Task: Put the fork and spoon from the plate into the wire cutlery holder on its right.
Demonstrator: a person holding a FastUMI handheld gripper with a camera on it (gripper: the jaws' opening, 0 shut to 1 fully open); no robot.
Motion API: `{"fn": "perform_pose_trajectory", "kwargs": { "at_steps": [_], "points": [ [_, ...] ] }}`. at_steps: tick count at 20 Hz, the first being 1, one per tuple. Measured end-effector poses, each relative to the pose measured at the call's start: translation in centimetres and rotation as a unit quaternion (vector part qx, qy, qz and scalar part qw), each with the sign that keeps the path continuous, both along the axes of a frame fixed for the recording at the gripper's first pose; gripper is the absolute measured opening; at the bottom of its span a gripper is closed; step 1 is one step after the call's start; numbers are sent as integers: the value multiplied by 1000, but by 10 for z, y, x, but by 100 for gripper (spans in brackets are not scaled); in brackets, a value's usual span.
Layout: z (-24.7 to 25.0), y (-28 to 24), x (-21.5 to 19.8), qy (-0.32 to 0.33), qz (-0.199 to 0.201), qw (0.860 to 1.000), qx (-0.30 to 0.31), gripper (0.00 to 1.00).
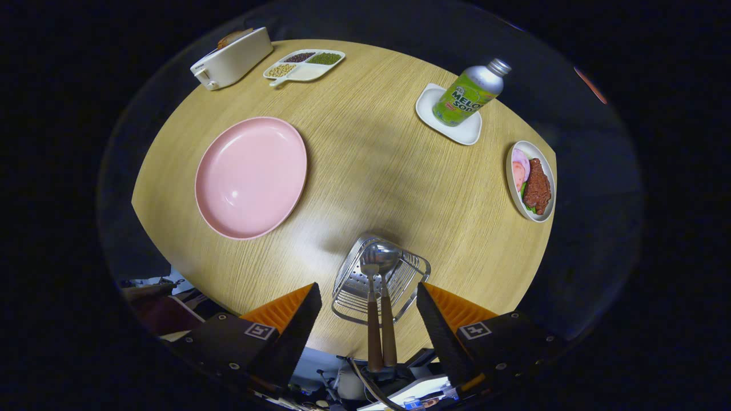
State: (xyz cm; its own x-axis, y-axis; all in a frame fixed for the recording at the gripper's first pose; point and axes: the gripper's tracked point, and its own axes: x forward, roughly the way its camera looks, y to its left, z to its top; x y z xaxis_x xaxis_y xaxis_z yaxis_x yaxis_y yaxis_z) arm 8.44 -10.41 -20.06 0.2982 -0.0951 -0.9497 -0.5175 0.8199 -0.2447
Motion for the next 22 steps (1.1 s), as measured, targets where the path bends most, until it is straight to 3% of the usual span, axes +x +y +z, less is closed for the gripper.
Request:
{"fn": "perform_pose_trajectory", "kwargs": {
  "at_steps": [5, 9, 15, 22],
  "points": [
    [26, 13, 20, -65, -38, 994, 77, 100],
    [81, 27, 41, -158, -65, 974, 150, 100],
    [183, 40, 37, -293, -71, 925, 231, 100],
    [277, 13, 17, -439, -101, 860, 240, 99]
  ]
}}
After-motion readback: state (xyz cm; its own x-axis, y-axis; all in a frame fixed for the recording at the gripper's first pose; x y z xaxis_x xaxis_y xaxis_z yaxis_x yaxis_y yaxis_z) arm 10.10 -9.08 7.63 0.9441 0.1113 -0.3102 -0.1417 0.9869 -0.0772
